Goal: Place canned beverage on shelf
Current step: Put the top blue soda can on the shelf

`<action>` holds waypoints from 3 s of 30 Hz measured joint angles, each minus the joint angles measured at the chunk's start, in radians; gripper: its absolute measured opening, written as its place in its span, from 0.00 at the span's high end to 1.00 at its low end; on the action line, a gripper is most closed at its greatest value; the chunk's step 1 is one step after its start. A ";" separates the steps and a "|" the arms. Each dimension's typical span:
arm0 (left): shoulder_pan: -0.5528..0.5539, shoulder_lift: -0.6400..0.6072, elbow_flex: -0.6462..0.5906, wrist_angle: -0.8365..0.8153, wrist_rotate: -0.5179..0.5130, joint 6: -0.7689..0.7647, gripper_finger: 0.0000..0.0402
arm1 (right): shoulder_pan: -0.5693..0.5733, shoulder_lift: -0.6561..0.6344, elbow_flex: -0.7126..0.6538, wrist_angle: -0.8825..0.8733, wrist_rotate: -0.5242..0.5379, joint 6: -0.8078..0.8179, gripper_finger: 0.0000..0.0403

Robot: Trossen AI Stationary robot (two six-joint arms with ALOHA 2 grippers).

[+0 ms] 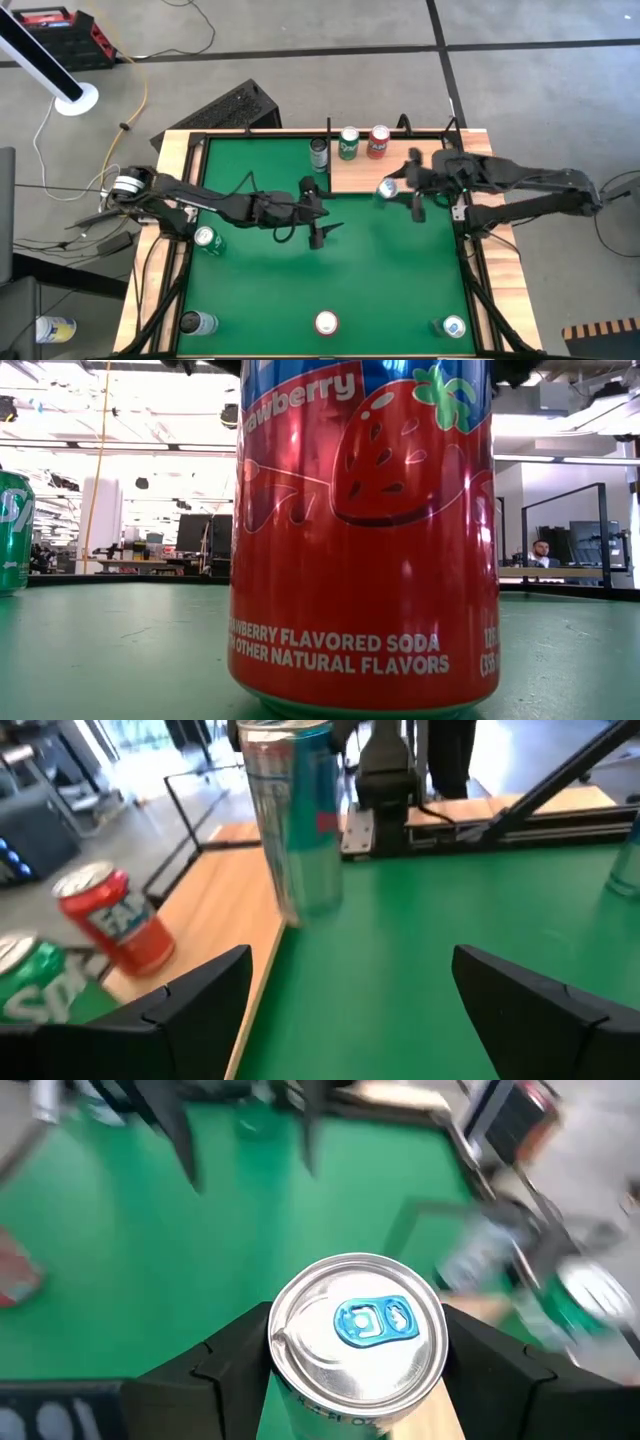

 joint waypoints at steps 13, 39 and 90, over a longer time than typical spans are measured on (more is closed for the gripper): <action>-0.108 -0.384 -0.074 -0.546 -0.370 -0.161 0.18 | -0.285 -0.117 0.000 -0.199 -0.127 -0.063 0.33; -0.156 -0.785 -0.539 -0.035 -0.303 -0.074 0.17 | -0.947 0.147 0.001 -0.032 -0.509 -0.343 0.33; -0.156 -0.784 -0.538 -0.031 -0.271 -0.077 0.17 | -1.074 0.390 0.003 0.099 -0.525 -0.336 0.33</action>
